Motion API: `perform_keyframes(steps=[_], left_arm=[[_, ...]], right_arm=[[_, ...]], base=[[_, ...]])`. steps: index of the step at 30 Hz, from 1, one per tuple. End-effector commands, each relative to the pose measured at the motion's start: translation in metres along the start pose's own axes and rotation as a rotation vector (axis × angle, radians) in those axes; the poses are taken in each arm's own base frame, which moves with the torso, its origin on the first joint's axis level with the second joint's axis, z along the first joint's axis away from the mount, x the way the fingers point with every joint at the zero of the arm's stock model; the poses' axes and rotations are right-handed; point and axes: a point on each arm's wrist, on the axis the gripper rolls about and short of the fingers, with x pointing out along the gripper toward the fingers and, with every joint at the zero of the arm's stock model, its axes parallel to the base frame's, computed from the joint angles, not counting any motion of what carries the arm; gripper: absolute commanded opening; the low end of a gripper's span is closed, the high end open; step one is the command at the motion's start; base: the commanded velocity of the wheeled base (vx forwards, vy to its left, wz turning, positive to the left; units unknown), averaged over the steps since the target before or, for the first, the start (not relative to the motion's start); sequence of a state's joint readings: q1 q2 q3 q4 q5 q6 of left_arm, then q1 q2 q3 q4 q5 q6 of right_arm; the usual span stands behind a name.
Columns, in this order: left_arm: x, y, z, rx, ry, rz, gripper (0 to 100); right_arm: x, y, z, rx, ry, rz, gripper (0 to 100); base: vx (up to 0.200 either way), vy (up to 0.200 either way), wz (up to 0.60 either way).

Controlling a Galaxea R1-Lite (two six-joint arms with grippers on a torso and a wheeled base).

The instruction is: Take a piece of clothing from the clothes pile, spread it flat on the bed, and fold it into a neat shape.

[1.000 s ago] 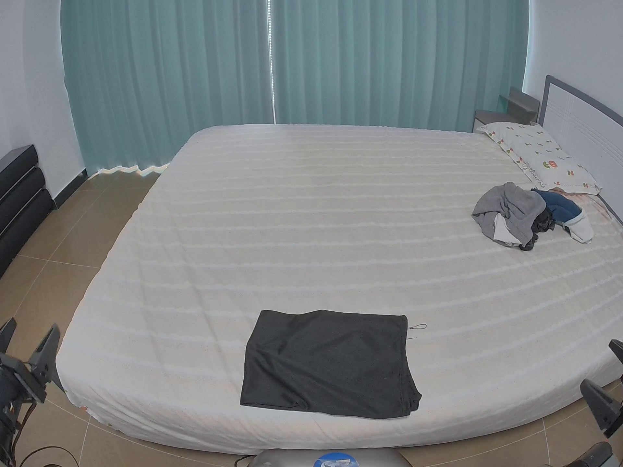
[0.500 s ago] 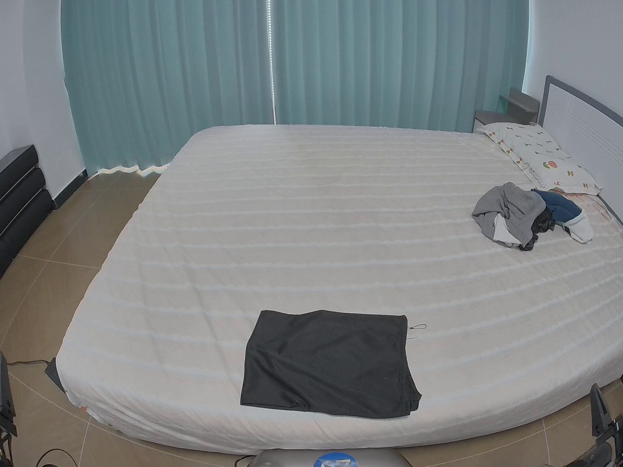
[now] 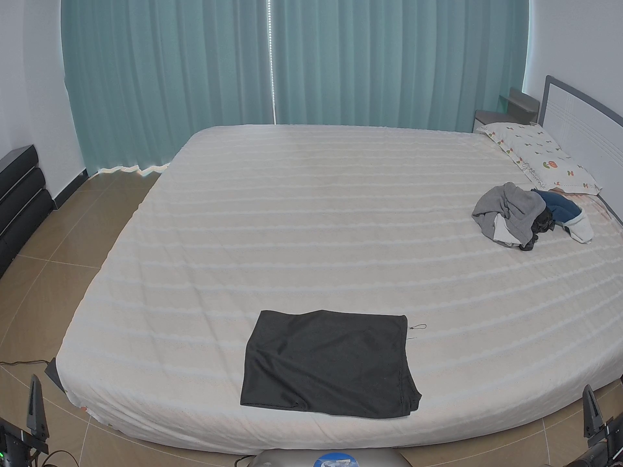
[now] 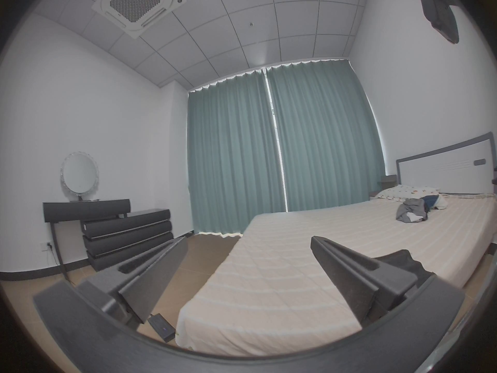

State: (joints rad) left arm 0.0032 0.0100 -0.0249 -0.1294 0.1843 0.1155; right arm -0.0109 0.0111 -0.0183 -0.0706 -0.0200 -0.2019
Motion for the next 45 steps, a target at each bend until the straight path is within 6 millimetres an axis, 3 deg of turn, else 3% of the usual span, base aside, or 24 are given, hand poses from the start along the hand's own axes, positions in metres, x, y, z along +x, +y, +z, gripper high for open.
perform_keyframes(steps=[1,7,22,29,45], left_arm=[[-0.0003,-0.0044,-0.0147,-0.001,0.078,-0.131,100],[-0.0006,-0.0062,-0.0142,-0.028,0.069,-0.210,100],[-0.0003,-0.0036,-0.0151,-0.081,0.091,-0.089,100],[-0.0019,-0.0067,-0.0210,-0.090,0.154,-0.211,100],[-0.0014,-0.0063,-0.0199,-0.102,0.139,-0.199,100]], right_arm=[[-0.0002,0.0010,-0.0046,0.045,0.011,0.007,100],[-0.0014,0.0026,-0.0138,0.205,0.121,0.006,100],[-0.0007,0.0026,-0.0123,0.191,0.095,0.015,100],[-0.0006,0.0026,-0.0121,0.191,0.090,0.017,100],[-0.0006,0.0027,-0.0123,0.187,0.092,0.021,100]], base=[[0.000,0.000,0.00],[0.000,0.000,0.00],[0.000,0.000,0.00],[0.000,0.000,0.00],[0.000,0.000,0.00]])
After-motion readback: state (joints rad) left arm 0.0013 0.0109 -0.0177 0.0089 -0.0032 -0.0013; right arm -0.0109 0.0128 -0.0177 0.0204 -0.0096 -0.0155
